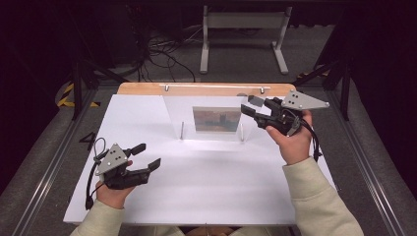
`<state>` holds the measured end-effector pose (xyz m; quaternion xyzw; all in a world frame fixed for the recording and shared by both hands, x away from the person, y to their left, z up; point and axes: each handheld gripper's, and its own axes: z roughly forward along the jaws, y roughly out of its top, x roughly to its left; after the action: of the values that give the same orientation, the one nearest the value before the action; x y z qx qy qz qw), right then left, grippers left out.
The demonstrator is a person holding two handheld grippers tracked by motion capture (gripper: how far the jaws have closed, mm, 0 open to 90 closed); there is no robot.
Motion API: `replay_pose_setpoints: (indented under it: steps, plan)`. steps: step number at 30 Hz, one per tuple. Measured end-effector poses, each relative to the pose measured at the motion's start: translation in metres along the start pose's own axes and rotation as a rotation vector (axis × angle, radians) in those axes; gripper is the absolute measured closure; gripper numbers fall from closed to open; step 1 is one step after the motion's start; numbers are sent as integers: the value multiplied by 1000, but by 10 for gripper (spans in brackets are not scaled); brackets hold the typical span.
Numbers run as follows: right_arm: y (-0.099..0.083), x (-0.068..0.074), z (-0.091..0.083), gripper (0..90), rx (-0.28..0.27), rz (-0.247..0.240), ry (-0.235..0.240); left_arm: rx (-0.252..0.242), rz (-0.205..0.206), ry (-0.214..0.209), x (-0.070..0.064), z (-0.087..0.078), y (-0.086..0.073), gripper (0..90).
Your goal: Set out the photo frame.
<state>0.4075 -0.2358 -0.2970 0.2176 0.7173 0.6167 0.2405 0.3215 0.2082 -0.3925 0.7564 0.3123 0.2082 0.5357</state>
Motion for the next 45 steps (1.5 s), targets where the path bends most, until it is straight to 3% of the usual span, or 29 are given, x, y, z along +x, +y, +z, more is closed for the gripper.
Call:
replay_pose_setpoints:
  steps: [12,39,45]
  plan:
    - [-3,-20,18,530,14,23,-87,38,-22,-22,4,6,-4,249]
    - [-5,-56,43,561,93,72,-206,74,-27,-26,5,9,-7,239]
    - [-7,-57,41,448,95,80,-233,76,-32,-29,5,9,-8,235]
